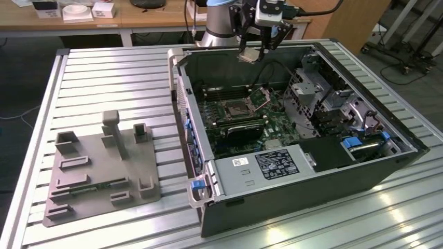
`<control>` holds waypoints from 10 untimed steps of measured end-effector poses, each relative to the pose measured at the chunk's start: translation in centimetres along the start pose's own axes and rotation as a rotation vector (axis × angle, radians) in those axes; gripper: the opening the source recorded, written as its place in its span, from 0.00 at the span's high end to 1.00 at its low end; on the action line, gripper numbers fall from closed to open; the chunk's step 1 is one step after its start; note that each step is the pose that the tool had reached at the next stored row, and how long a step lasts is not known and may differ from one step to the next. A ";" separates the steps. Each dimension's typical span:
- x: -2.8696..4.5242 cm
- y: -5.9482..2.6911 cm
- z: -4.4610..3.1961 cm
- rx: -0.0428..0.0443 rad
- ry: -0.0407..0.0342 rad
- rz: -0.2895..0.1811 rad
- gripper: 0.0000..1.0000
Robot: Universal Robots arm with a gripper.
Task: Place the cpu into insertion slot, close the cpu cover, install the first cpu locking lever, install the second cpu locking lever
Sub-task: 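Place the cpu into insertion slot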
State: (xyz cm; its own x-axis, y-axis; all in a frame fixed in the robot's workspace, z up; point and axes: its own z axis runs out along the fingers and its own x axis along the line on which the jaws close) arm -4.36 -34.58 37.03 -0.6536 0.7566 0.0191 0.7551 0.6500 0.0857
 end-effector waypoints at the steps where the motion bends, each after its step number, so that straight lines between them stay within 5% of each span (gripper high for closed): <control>1: 0.00 0.00 0.00 0.0000 -0.0001 0.001 0.46; 10: 0.00 0.00 0.00 -0.0002 -0.0009 0.010 0.46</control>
State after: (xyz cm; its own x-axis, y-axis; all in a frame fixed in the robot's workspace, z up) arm -4.37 -34.58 37.03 -0.6457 0.7634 0.0191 0.7618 0.6422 0.0857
